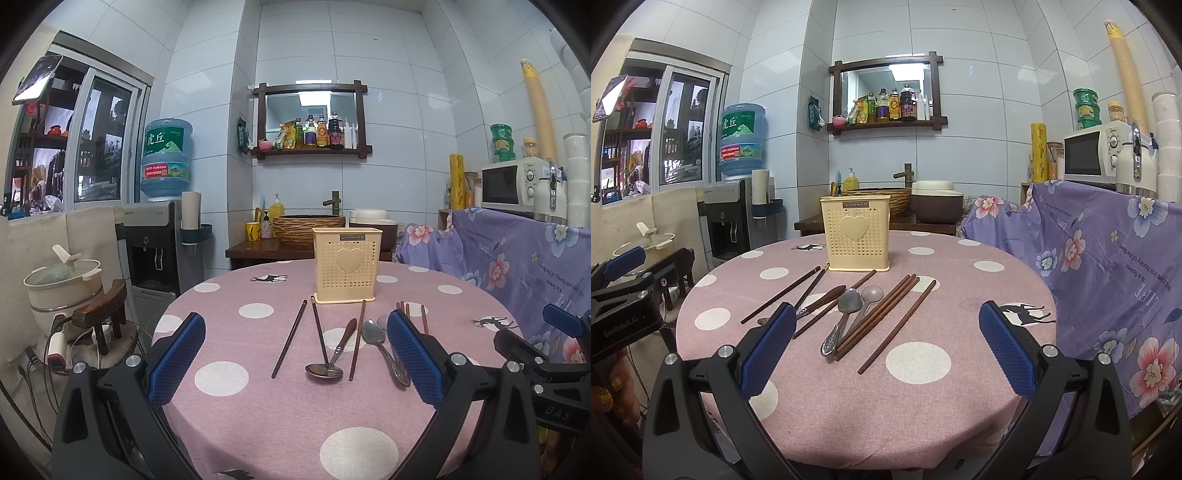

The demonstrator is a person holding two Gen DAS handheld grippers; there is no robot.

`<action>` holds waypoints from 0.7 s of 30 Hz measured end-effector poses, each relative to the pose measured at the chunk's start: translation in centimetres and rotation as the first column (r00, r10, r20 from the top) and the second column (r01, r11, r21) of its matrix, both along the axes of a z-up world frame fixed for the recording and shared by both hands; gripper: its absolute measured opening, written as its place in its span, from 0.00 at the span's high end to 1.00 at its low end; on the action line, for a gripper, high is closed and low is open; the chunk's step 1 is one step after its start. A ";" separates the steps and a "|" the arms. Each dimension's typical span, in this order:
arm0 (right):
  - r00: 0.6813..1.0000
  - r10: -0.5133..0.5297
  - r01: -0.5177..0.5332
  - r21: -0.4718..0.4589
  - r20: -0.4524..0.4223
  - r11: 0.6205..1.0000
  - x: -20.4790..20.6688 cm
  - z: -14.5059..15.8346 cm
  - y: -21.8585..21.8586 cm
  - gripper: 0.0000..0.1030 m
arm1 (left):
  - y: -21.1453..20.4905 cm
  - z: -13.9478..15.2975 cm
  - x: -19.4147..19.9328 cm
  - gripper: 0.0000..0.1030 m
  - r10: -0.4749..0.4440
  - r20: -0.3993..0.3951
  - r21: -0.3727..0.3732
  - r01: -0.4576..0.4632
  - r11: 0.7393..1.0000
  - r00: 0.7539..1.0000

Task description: Organize utensils

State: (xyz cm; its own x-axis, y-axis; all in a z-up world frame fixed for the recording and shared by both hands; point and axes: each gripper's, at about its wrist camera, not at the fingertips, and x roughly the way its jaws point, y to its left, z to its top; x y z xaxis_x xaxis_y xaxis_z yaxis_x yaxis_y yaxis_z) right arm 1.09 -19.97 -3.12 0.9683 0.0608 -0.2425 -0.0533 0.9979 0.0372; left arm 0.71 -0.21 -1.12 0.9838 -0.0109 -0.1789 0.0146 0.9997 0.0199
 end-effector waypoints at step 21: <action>1.000 0.001 -0.001 0.005 -0.009 1.000 0.1 0.1 -0.1 0.05 | -0.4 0.1 -0.1 0.05 0.004 -0.008 -0.005 -0.004 1.000 1.000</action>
State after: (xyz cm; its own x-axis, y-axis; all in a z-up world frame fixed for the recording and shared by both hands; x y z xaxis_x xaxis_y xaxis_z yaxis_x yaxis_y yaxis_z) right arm 1.17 -20.06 -3.01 0.9660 0.0630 -0.2506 -0.0541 0.9976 0.0423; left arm 0.66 -0.63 -0.98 0.9823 -0.0082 -0.1870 0.0113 0.9998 0.0151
